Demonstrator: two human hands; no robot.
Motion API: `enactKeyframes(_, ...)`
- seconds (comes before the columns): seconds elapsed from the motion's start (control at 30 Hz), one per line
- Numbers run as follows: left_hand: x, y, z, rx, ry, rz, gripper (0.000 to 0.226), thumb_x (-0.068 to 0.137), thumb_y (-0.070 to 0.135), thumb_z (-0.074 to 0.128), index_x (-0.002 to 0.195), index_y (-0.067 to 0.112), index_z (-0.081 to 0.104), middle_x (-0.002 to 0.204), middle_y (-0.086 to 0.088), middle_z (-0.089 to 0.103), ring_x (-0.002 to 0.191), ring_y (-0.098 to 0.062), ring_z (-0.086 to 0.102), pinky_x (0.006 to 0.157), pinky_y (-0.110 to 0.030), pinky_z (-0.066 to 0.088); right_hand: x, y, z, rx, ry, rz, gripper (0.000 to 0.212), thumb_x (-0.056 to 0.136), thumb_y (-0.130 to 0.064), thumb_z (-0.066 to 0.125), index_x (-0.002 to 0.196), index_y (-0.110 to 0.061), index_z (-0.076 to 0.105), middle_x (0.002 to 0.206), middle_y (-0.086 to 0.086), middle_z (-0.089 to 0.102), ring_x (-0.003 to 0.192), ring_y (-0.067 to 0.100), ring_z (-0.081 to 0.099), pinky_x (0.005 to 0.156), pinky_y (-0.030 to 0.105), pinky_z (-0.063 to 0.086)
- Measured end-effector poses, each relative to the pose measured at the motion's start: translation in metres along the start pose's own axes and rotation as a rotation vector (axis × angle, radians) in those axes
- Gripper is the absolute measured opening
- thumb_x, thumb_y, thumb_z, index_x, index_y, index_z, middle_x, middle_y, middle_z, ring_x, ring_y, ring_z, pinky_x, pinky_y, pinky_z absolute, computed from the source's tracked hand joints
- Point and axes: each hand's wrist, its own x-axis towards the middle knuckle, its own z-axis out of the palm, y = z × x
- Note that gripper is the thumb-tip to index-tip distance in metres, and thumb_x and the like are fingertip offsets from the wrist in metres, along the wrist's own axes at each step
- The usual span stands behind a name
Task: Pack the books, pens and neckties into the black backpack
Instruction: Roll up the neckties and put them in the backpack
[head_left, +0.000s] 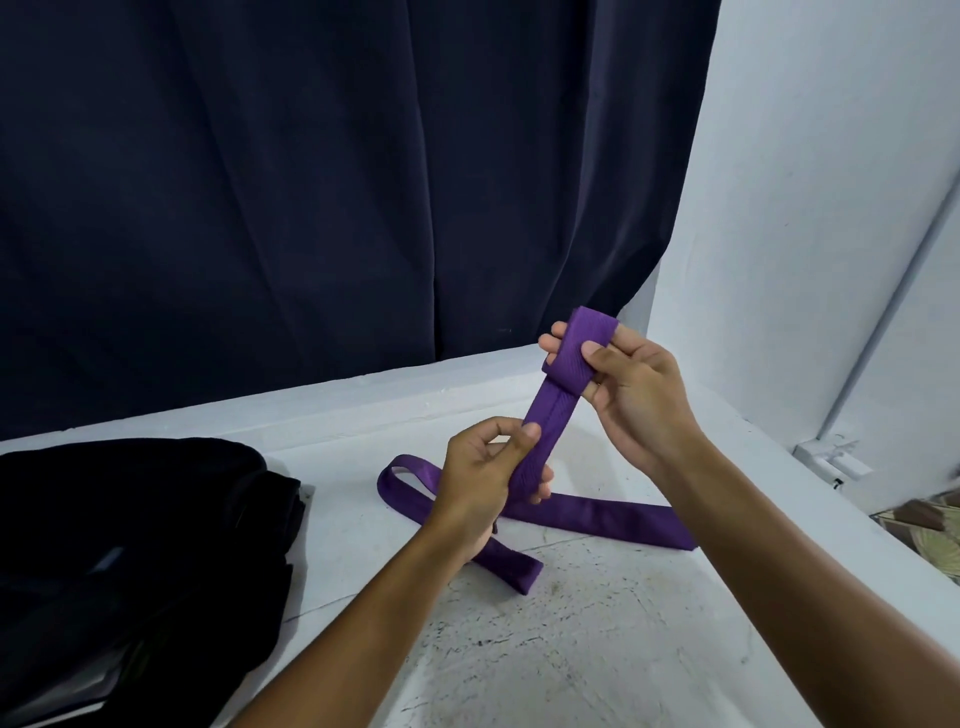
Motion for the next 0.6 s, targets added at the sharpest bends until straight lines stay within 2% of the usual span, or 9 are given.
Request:
enactKeyframes(0.13, -0.007, 0.003, -0.004, 0.013, -0.083, -0.05, 0.019, 0.089, 0.018, 0.063, 0.078, 0.003, 0.06, 0.056, -0.01, 0.064, 0.042, -0.02, 0.058, 0.044, -0.025, 0.048, 0.007, -0.004, -0.007, -0.11, 0.024, -0.051, 0.028, 0.098, 0.007, 0.042, 0.12, 0.001, 0.057, 0.11, 0.013, 0.07, 0.102, 0.025, 0.07, 0.085, 0.034, 0.059)
enactKeyframes(0.3, -0.02, 0.007, -0.014, 0.108, -0.297, -0.098, 0.022, 0.088, 0.022, 0.062, 0.076, 0.003, 0.061, 0.064, -0.008, 0.064, 0.056, -0.018, 0.062, 0.058, -0.025, 0.052, 0.018, -0.002, -0.03, -0.224, 0.106, -0.11, 0.028, 0.098, 0.008, 0.042, 0.12, -0.002, 0.057, 0.105, 0.008, 0.071, 0.098, 0.021, 0.072, 0.082, 0.03, 0.059)
enactKeyframes(0.4, -0.024, 0.013, -0.018, 0.164, -0.307, -0.132, 0.026, 0.081, 0.031, 0.064, 0.074, 0.006, 0.066, 0.063, -0.006, 0.063, 0.062, -0.016, 0.06, 0.064, -0.023, 0.052, 0.018, 0.007, -0.043, -0.353, 0.175, -0.147, 0.027, 0.098, 0.007, 0.043, 0.116, -0.006, 0.059, 0.103, 0.004, 0.071, 0.097, 0.016, 0.072, 0.079, 0.028, 0.059)
enactKeyframes(0.47, -0.029, 0.019, -0.02, 0.199, -0.302, -0.104, 0.027, 0.081, 0.035, 0.063, 0.073, 0.01, 0.069, 0.06, -0.005, 0.062, 0.06, -0.015, 0.059, 0.063, -0.022, 0.05, 0.018, 0.015, -0.053, -0.471, 0.222, -0.181, 0.027, 0.098, 0.008, 0.043, 0.108, -0.009, 0.06, 0.1, 0.002, 0.072, 0.096, 0.011, 0.071, 0.077, 0.028, 0.059)
enactKeyframes(0.53, -0.034, 0.027, -0.02, 0.18, -0.287, -0.061, 0.023, 0.08, 0.036, 0.063, 0.085, 0.016, 0.072, 0.058, -0.006, 0.061, 0.055, -0.016, 0.057, 0.06, -0.023, 0.049, 0.019, 0.026, -0.068, -0.617, 0.235, -0.205, 0.026, 0.097, 0.009, 0.043, 0.103, -0.009, 0.06, 0.102, 0.009, 0.072, 0.094, 0.008, 0.071, 0.076, 0.028, 0.059)
enactKeyframes(0.6, -0.035, 0.036, -0.019, 0.125, -0.223, -0.058, 0.037, 0.076, 0.033, 0.064, 0.109, 0.018, 0.069, 0.056, -0.007, 0.061, 0.049, -0.016, 0.054, 0.052, -0.023, 0.047, 0.02, 0.038, -0.082, -0.823, 0.164, -0.195, 0.018, 0.097, 0.007, 0.044, 0.097, -0.004, 0.058, 0.103, 0.015, 0.071, 0.095, 0.014, 0.071, 0.078, 0.037, 0.06)
